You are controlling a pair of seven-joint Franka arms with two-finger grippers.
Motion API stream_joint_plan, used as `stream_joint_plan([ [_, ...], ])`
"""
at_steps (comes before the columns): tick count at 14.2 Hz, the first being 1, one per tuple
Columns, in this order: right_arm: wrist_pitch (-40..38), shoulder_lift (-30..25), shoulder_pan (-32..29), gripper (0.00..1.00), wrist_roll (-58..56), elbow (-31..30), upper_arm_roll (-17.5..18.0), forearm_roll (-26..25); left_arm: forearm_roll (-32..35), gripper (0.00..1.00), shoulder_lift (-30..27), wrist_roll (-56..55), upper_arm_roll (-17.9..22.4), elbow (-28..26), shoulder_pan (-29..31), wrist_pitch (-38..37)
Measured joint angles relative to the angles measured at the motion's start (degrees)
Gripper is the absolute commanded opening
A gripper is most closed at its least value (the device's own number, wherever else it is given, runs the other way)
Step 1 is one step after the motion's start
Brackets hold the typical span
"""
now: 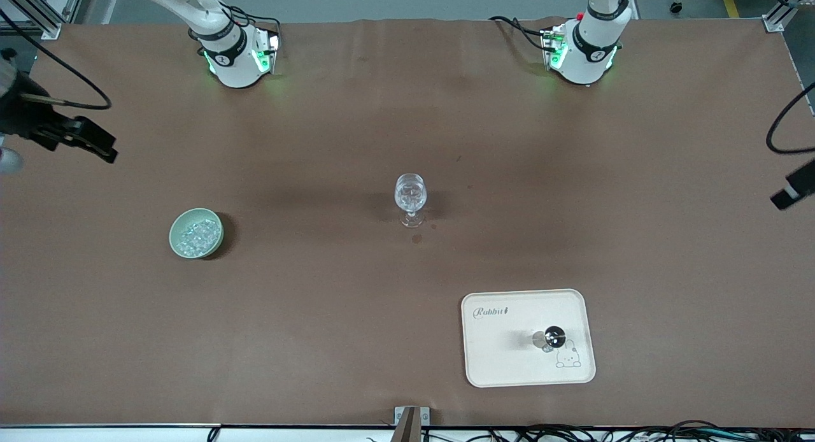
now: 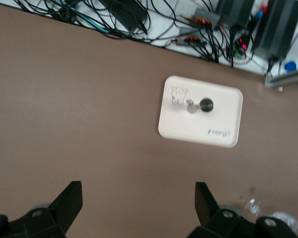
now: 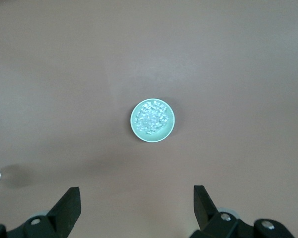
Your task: Pour wine and add ice with both arms
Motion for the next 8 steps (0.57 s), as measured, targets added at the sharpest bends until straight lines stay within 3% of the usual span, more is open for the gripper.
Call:
stream_joint_plan([
  [8, 1.1, -0.5, -2.2, 1.00, -5.1, -0.9, -2.6, 1.2, 8.2, 1.00, -10.3, 9.7, -8.1, -12.3, 0.2, -3.4],
])
